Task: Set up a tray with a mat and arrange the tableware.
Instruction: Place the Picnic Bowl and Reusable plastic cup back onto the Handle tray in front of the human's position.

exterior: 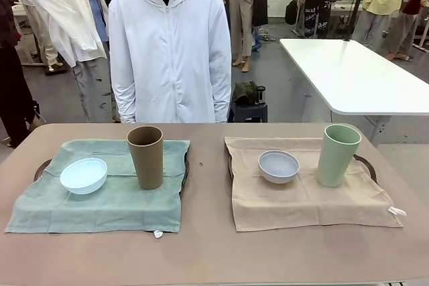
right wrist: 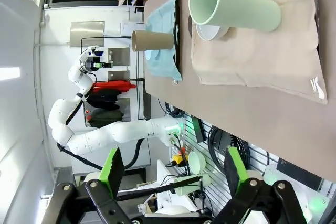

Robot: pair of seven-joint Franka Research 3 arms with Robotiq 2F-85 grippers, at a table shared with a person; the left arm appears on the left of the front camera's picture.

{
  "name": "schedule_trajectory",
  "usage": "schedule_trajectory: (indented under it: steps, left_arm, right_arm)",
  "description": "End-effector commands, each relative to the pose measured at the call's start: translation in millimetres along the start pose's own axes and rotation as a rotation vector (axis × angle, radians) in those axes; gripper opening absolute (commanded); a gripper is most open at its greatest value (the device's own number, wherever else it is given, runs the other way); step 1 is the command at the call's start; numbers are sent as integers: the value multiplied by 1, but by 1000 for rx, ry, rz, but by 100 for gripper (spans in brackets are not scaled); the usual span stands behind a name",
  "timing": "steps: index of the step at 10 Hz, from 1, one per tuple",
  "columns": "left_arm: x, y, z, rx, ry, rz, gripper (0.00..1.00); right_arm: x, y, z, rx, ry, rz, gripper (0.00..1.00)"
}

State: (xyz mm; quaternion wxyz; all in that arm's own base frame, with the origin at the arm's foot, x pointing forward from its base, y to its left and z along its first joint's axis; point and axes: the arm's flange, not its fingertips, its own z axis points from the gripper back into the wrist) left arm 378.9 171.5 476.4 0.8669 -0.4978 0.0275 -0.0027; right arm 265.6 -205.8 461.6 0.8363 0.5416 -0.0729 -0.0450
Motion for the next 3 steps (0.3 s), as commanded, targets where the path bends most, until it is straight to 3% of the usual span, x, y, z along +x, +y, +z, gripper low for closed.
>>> schedule_trajectory:
  steps: [1, 3]
  left_arm:
    - [0, -2, 3, -6, -10, -6, 83]
    - [0, -2, 3, -6, -10, -6, 83]
  right_arm:
    - [-1, 2, 1, 4, -3, 10, 100]
    - [-1, 2, 1, 4, -3, 10, 100]
